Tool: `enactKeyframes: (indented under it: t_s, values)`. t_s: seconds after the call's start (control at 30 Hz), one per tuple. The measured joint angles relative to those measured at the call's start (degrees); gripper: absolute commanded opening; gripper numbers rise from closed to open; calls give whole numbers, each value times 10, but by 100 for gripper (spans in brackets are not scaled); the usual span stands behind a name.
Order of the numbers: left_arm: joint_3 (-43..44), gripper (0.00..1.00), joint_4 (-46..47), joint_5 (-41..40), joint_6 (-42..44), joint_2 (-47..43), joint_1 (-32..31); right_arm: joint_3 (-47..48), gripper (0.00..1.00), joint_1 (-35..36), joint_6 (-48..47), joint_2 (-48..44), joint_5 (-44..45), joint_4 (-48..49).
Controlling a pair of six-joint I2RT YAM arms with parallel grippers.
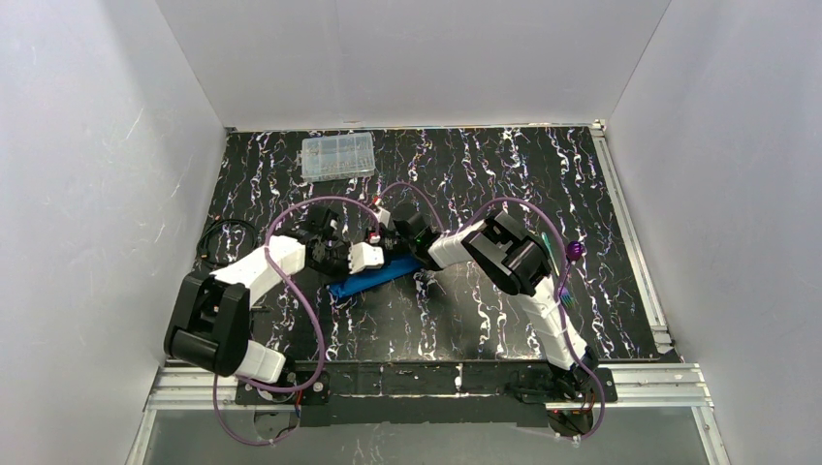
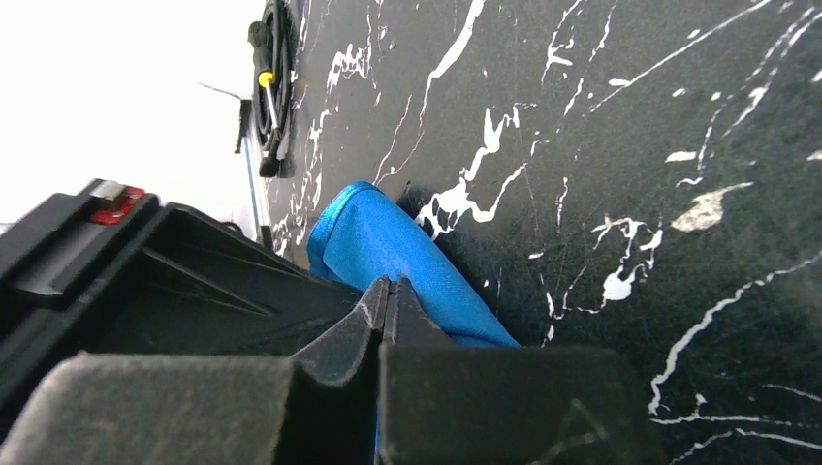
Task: Fold the napkin into a case and place the utensils inside
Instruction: Smooth out the smaller rectangle-folded napkin at the center of the board, then pick up the smaller rectangle-folded napkin from the center of the board.
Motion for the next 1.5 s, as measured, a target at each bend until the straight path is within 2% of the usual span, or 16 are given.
enactKeyframes:
  t_s: [0.17, 0.23, 0.27, 0.3, 0.33, 0.37, 0.53, 0.63, 0.83, 1.07, 1.2, 1.4, 1.5]
  values:
    - [40, 29, -55, 1, -36, -40, 0, -7, 1, 2, -12, -3, 7, 6]
    - [54, 37, -68, 1, -49, -70, 1, -12, 1, 3, -17, -5, 13, 12]
    - [62, 45, -74, 1, -57, -91, 2, -13, 1, 3, -19, -6, 16, 15]
    - [68, 79, -75, 3, -63, -114, 5, -16, 1, 3, -21, -7, 17, 20]
    - [73, 96, -75, 8, -69, -140, 8, -19, 1, 4, -21, -7, 19, 23]
    - [77, 98, -73, 15, -72, -168, 14, -21, 1, 4, -22, -8, 21, 27]
    - [63, 98, -22, 47, -85, -287, 39, -29, 1, 4, -22, -9, 28, 43]
    - [20, 96, -16, 71, -37, -308, 39, -31, 1, 4, -22, -9, 29, 51]
    - [-77, 94, -27, 104, 78, -243, 41, -36, 1, 4, -21, -10, 31, 60]
    - [-125, 90, 6, 109, 186, -196, 41, -37, 1, 4, -19, -10, 31, 64]
    - [-136, 83, 28, 99, 212, -170, 41, -39, 1, 4, -17, -10, 31, 68]
    - [-136, 66, 57, 89, 221, -135, 41, -42, 1, 4, -12, -10, 32, 76]
    - [-135, 63, 81, 81, 223, -123, 41, -46, 1, 3, -6, -10, 32, 82]
